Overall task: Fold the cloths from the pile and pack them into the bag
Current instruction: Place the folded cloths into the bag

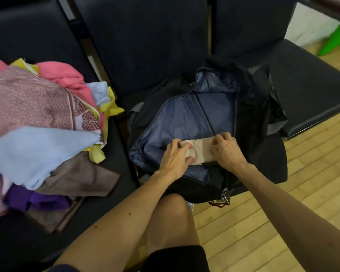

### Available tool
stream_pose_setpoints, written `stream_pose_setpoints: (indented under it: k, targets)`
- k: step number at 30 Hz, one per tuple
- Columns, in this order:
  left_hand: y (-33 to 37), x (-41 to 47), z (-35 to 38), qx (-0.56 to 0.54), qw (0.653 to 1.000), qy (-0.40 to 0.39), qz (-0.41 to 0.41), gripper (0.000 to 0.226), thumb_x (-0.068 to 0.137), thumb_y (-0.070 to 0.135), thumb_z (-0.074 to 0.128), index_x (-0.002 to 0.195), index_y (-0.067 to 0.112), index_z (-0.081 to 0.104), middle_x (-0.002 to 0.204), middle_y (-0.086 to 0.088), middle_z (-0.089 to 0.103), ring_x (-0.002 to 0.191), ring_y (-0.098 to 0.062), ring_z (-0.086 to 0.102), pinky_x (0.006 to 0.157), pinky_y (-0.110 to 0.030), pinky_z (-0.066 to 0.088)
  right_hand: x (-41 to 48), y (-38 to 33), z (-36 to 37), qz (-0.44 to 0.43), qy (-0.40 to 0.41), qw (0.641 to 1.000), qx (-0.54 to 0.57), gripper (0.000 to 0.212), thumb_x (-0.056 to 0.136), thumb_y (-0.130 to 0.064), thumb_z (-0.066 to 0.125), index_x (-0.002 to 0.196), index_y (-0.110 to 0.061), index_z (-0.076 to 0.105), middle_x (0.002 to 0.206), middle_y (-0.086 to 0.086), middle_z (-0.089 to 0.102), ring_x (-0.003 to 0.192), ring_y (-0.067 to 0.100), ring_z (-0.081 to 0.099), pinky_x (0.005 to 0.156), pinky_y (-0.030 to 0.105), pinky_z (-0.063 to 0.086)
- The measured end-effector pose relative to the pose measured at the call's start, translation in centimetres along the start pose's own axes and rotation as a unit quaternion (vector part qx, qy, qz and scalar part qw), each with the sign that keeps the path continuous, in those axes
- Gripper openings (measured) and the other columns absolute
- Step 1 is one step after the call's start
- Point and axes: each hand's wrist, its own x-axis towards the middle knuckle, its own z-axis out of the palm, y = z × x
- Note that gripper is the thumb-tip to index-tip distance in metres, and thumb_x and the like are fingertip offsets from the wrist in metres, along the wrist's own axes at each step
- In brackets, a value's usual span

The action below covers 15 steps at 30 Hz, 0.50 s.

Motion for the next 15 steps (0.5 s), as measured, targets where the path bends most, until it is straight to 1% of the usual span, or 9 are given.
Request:
stream_pose_setpoints:
  k: [2,4,6,8,10,12,14,15]
  targets:
    - [-0.1,-1.1,-0.9,0.007,1.000,0.000,0.020,0.045,0.096,0.036,0.060,0.137,0.023,0.048,0.145,-0.003,0.029,0.130,-0.026,0.037,0.106,-0.042,0.040,-0.7,-0.4,-0.1,0.013,0.013,1.000,0.017,0.035,0.101,-0.027,0.050,0.131,-0.009,0.050,0.143,0.014,0.040,0.134,0.035,0.038,0.112,0.045,0.034]
    - [-0.3,-2.8,-2.0,0.006,0.998,0.016,0.054,0.045,0.096,0.035,0.061,0.137,0.022,0.049,0.143,-0.004,0.035,0.127,-0.027,0.040,0.104,-0.043,0.041,-1.5,-1.0,-0.3,0.027,0.038,0.999,0.022,0.037,0.100,-0.029,0.052,0.131,-0.010,0.050,0.144,0.014,0.041,0.137,0.036,0.035,0.111,0.048,0.035]
    - [-0.8,-5.0,-3.3,-0.016,0.996,0.035,0.075,0.041,0.096,0.033,0.061,0.134,0.020,0.052,0.135,-0.003,0.047,0.124,-0.023,0.045,0.102,-0.039,0.041,-2.6,-2.2,-0.7,0.024,0.081,0.996,0.029,0.036,0.099,-0.028,0.055,0.130,-0.010,0.052,0.143,0.014,0.043,0.137,0.035,0.034,0.108,0.048,0.037]
    - [-1.5,-8.0,-4.9,-0.050,0.994,0.065,0.074,0.030,0.096,0.030,0.061,0.124,0.021,0.059,0.118,0.001,0.062,0.111,-0.014,0.055,0.092,-0.030,0.046,-4.0,-4.2,-1.1,-0.002,0.116,0.992,0.055,0.032,0.098,-0.026,0.056,0.126,-0.011,0.054,0.138,0.012,0.048,0.129,0.031,0.043,0.103,0.043,0.041]
    - [-3.1,-11.6,-6.7,-0.069,0.992,0.098,0.047,0.015,0.095,0.030,0.063,0.108,0.023,0.065,0.094,0.010,0.067,0.090,-0.007,0.061,0.078,-0.029,0.050,-5.8,-7.6,-0.6,-0.051,0.132,0.985,0.100,0.024,0.096,-0.022,0.059,0.118,-0.011,0.057,0.125,0.010,0.055,0.114,0.026,0.053,0.094,0.037,0.043]
    - [-5.7,-15.1,-8.1,-0.070,0.989,0.132,0.004,0.008,0.094,0.031,0.064,0.095,0.024,0.067,0.076,0.014,0.062,0.075,-0.005,0.059,0.068,-0.028,0.048,-7.9,-11.4,0.7,-0.110,0.126,0.974,0.156,0.017,0.092,-0.015,0.066,0.106,-0.008,0.062,0.107,0.010,0.061,0.099,0.027,0.058,0.087,0.033,0.042]
    - [-9.5,-18.7,-9.3,-0.067,0.984,0.156,-0.058,0.011,0.094,0.032,0.065,0.087,0.023,0.067,0.069,0.013,0.062,0.068,-0.005,0.059,0.064,-0.027,0.047,-9.8,-15.6,2.7,-0.161,0.088,0.964,0.192,0.013,0.088,-0.011,0.070,0.098,-0.007,0.064,0.095,0.008,0.064,0.090,0.026,0.062,0.082,0.029,0.043]
    - [-11.1,-20.1,-9.5,-0.069,0.981,0.155,-0.089,0.012,0.093,0.033,0.065,0.086,0.023,0.067,0.069,0.012,0.063,0.067,-0.004,0.060,0.065,-0.026,0.048,-10.5,-17.3,3.8,-0.169,0.053,0.963,0.204,0.012,0.087,-0.012,0.070,0.098,-0.008,0.065,0.094,0.006,0.065,0.088,0.023,0.062,0.081,0.029,0.046]
